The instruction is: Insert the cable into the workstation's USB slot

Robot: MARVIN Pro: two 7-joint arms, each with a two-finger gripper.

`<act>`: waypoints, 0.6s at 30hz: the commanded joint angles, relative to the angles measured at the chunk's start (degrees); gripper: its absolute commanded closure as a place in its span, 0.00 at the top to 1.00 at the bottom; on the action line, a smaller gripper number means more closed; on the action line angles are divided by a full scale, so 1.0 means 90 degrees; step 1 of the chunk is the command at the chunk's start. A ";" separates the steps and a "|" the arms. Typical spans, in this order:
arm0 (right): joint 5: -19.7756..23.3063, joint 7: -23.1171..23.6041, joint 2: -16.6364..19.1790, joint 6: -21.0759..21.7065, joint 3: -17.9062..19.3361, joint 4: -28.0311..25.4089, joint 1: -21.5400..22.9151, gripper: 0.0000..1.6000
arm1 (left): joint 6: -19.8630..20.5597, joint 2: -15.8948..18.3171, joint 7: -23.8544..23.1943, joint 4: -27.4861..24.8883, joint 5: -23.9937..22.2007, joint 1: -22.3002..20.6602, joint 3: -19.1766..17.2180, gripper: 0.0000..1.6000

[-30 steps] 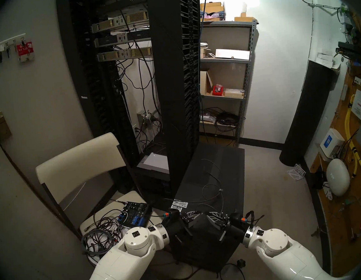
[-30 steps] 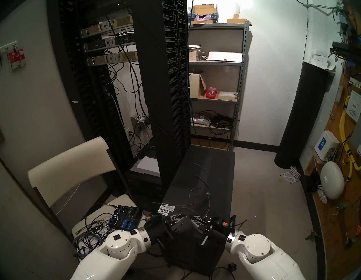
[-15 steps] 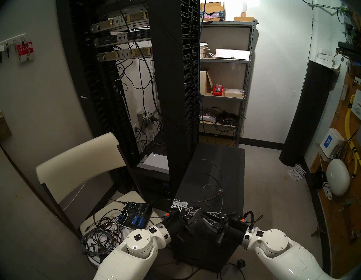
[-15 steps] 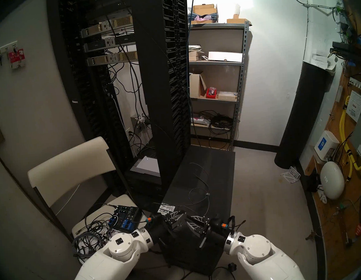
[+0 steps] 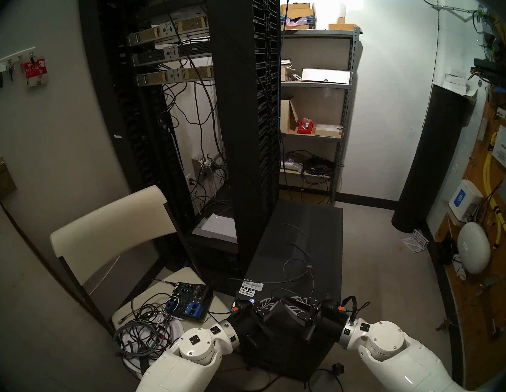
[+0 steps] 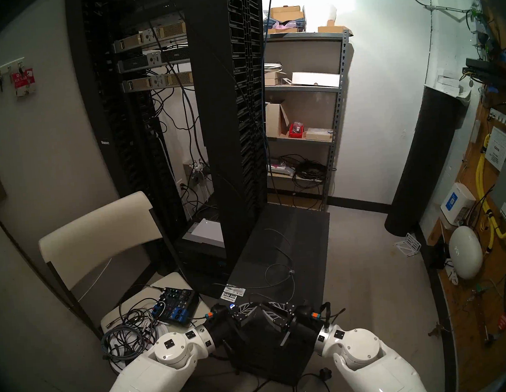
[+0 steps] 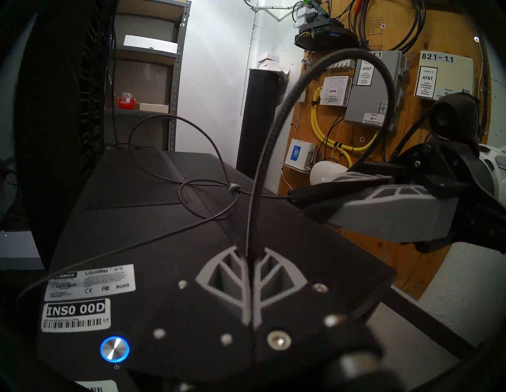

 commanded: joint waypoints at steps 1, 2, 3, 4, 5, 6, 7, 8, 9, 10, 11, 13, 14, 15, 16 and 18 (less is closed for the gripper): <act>0.0052 0.0018 -0.0044 0.0000 0.0010 -0.0079 0.0054 0.48 | -0.0162 -0.0170 0.0056 -0.0054 -0.0005 -0.0136 -0.0017 0.00; 0.0054 0.0030 -0.0045 0.0005 0.0013 -0.0076 0.0057 0.48 | -0.0148 -0.0179 0.0070 -0.0051 -0.0004 -0.0133 -0.0020 0.00; 0.0051 0.0032 -0.0048 0.0009 0.0018 -0.0076 0.0057 0.48 | -0.0156 -0.0187 0.0069 -0.0037 0.0001 -0.0136 -0.0020 0.00; 0.0052 0.0039 -0.0047 0.0017 0.0021 -0.0076 0.0058 0.48 | -0.0156 -0.0196 0.0065 -0.0011 -0.0001 -0.0143 -0.0019 0.00; 0.0050 0.0043 -0.0049 0.0022 0.0025 -0.0076 0.0058 0.48 | -0.0165 -0.0204 0.0066 0.0010 0.0001 -0.0148 -0.0019 0.00; 0.0050 0.0044 -0.0052 0.0031 0.0030 -0.0077 0.0056 0.49 | -0.0157 -0.0210 0.0082 0.0016 0.0002 -0.0144 -0.0022 0.00; 0.0052 0.0052 -0.0054 0.0035 0.0035 -0.0075 0.0056 0.49 | -0.0145 -0.0214 0.0077 0.0028 -0.0013 -0.0146 -0.0024 0.00; 0.0054 0.0059 -0.0053 0.0045 0.0038 -0.0076 0.0056 0.49 | -0.0129 -0.0219 0.0075 0.0045 -0.0027 -0.0148 -0.0027 0.00; 0.0054 0.0063 -0.0054 0.0050 0.0042 -0.0077 0.0055 0.48 | -0.0141 -0.0221 0.0072 0.0066 -0.0025 -0.0154 -0.0024 0.00; 0.0057 0.0076 -0.0052 0.0061 0.0046 -0.0076 0.0057 0.48 | -0.0153 -0.0222 0.0084 0.0076 -0.0016 -0.0153 -0.0023 0.00; 0.0055 0.0078 -0.0052 0.0068 0.0048 -0.0077 0.0057 0.48 | -0.0159 -0.0222 0.0086 0.0082 -0.0014 -0.0153 -0.0022 0.00; 0.0051 0.0091 -0.0054 0.0078 0.0053 -0.0073 0.0061 0.49 | -0.0164 -0.0221 0.0093 0.0088 -0.0017 -0.0149 -0.0023 0.00; 0.0049 0.0096 -0.0057 0.0080 0.0056 -0.0071 0.0062 0.49 | -0.0171 -0.0218 0.0092 0.0096 -0.0019 -0.0148 -0.0024 0.00; 0.0047 0.0099 -0.0059 0.0081 0.0058 -0.0069 0.0063 0.49 | -0.0177 -0.0215 0.0094 0.0102 -0.0021 -0.0146 -0.0024 0.00; 0.0042 0.0103 -0.0060 0.0087 0.0060 -0.0071 0.0064 0.49 | -0.0187 -0.0212 0.0090 0.0118 -0.0024 -0.0147 -0.0026 0.00; 0.0037 0.0109 -0.0066 0.0094 0.0067 -0.0075 0.0064 0.49 | -0.0163 -0.0213 0.0090 0.0131 -0.0055 -0.0138 -0.0039 0.00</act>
